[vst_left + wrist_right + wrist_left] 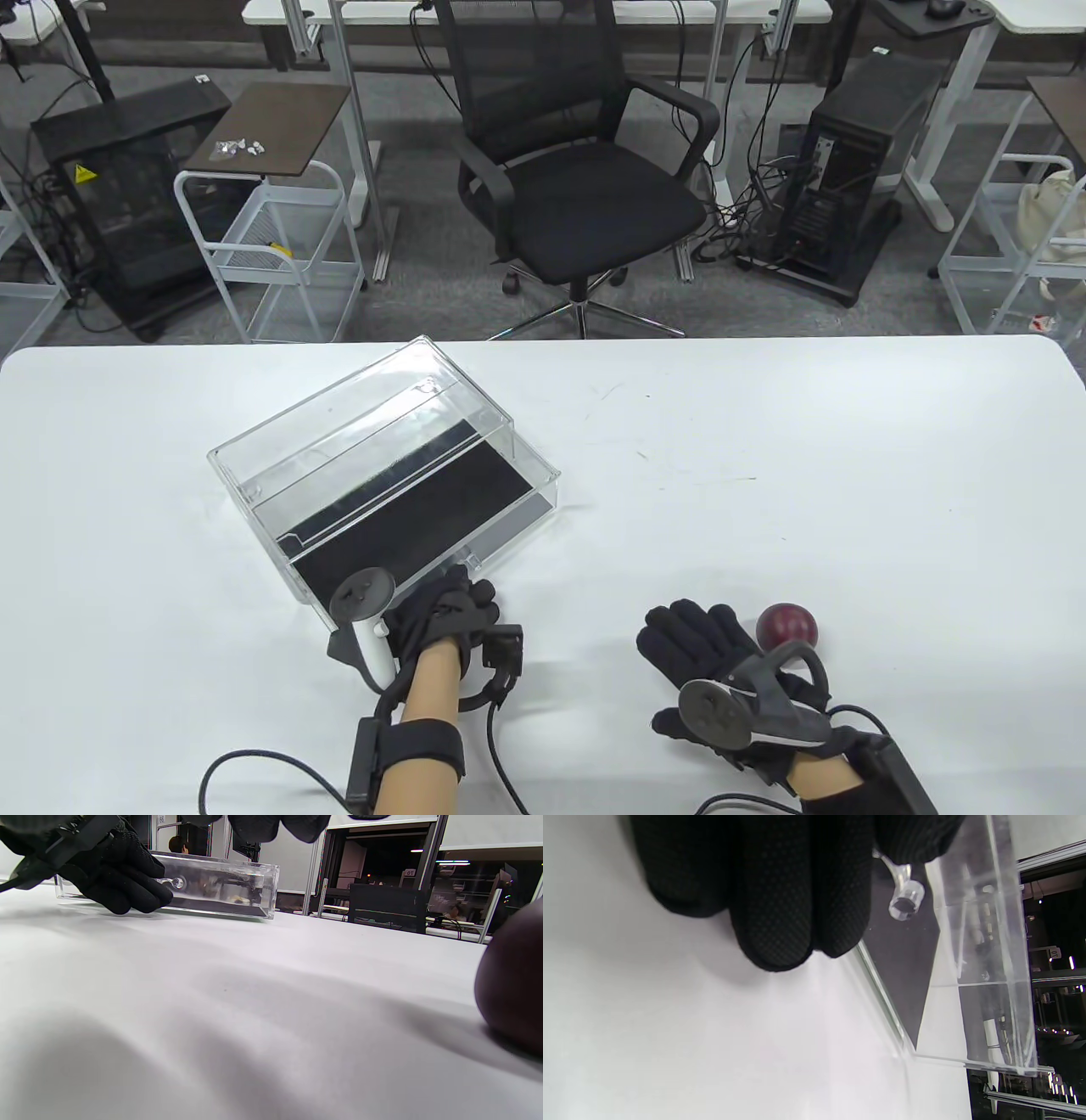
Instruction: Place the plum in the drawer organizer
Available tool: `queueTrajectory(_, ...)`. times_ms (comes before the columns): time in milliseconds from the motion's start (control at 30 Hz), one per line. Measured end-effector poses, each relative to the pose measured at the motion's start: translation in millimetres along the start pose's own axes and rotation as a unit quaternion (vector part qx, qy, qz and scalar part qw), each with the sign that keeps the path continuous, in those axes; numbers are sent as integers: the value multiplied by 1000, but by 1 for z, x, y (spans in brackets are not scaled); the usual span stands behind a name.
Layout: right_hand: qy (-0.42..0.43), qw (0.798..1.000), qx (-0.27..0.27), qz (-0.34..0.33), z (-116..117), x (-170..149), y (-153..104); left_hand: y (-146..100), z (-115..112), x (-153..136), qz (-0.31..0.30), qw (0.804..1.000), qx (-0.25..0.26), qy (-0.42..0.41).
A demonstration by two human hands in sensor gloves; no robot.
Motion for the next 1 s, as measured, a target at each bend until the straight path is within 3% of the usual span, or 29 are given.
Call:
queueTrajectory(67,0,1000,-2,1,0,0,0,-7,-1,6,-5,999,-1,49)
queueTrajectory(133,0,1000,-4,2,-1,-1,0,-18,-4,14,-50,991,0,128)
queueTrajectory(233,3,1000,-4,3,-1,-1,0,-48,-16,33,-184,953,16,242)
queueTrajectory(267,2,1000,-3,4,-1,-1,0,-62,-24,38,-247,931,4,267)
queueTrajectory(367,-5,1000,-1,3,1,-1,0,-87,-41,43,-358,868,-24,342)
queueTrajectory(467,-11,1000,0,0,3,1,-1,-98,-57,36,-442,780,-51,440)
queueTrajectory(633,-16,1000,7,-3,6,3,0,-97,-73,16,-490,667,-40,560)
queueTrajectory(700,-18,1000,11,-4,8,3,1,-95,-76,11,-499,640,-28,584)
queueTrajectory(733,-18,1000,13,-4,9,3,1,-95,-77,8,-504,631,-26,589)
queueTrajectory(900,-3,1000,-12,27,-3,-10,3,-93,-79,4,-514,629,-35,582)
queueTrajectory(1000,4,991,-57,118,-22,-49,5,-94,-77,6,-518,635,-39,571)
Point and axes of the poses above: the tracker on the back of each hand, its own x axis roughly to the thumb side, its own y axis roughly from the wrist to the fingertips, z = x × y, the point moved 1 cm from there along y, roughly from the wrist to the fingertips, and after that the axes turned 9 degrees about z, right-handed, at the moved point
